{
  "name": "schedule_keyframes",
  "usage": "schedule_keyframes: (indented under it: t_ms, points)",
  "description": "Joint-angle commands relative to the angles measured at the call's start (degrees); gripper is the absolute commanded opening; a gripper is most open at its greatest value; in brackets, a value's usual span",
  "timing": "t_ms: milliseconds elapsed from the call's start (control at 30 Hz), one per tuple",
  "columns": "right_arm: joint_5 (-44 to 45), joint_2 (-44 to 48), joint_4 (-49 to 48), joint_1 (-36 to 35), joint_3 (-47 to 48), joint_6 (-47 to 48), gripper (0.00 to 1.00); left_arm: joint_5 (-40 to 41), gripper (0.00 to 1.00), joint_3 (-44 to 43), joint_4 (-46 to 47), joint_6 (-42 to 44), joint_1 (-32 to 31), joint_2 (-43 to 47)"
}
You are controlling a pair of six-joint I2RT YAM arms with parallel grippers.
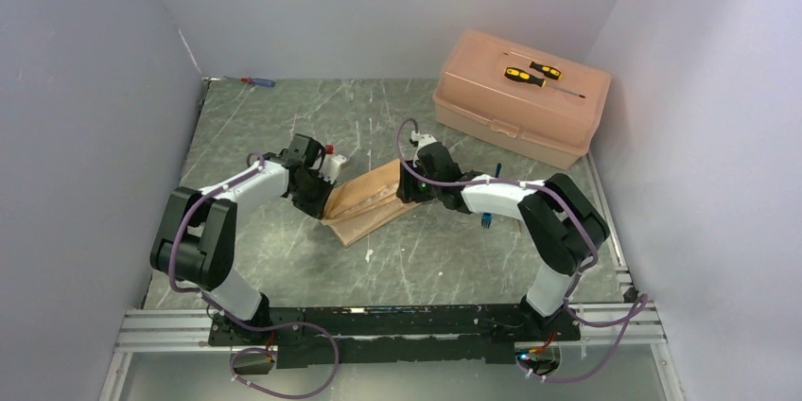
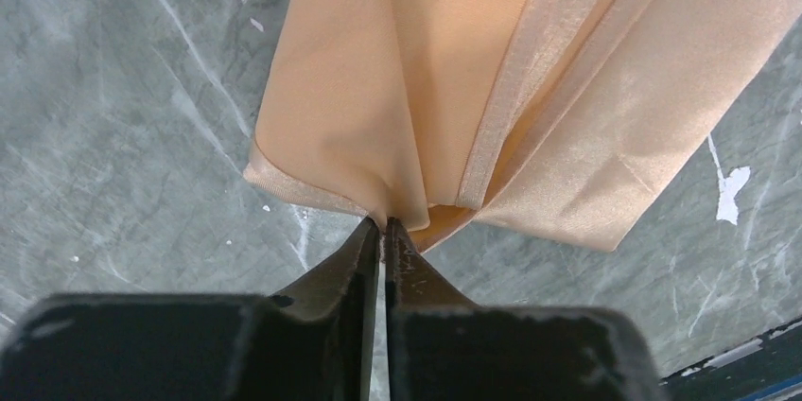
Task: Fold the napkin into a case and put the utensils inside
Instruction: Pick up the top corner of the smaller rectangle folded napkin from the center of the board.
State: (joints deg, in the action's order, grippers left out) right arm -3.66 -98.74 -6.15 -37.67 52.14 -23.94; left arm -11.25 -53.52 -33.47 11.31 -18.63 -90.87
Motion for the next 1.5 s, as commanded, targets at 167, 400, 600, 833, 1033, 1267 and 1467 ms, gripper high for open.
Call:
schedule_keyframes:
  t_ms: [167,400,600,833,1033,1267,1467]
  points:
    - [-1.37,-2.71,-2.17,1.64,-1.51,-1.31,0.44,6.22,0.03,-0.43,0.31,6.31,-0.27,0.37]
    - [-2.92,-2.87,-3.15,2.10,-2.06,-1.63,0.43,11.00,0.03,0.57,3.80,11.77,-0.88,2.47]
    - [-4.30,-0.61,-1.93,2.16,-1.13,-0.72,0.44,7.78,0.28,-2.07,1.27,6.54,-3.75,2.19]
    - [-4.97,6.02,0.31,1.37,-1.16,3.28,0.46,5.98,0.45,-6.02,-4.45,5.67,-3.96,5.11]
    - [-7.68,5.62,3.00,-1.37,3.28,9.42,0.45,4.26,0.55,-7.71,-10.29,13.35,-3.74,11.76]
    - [-11.69,-3.06,1.36,-5.24,12.82,10.71,0.40,-2.28,0.56,-2.19,-11.87,25.53,-4.14,20.98]
    - [-16.49,-10.51,-3.93,-6.59,16.76,8.03,0.35,-10.15,0.57,10.58,-1.79,41.48,-8.41,30.85]
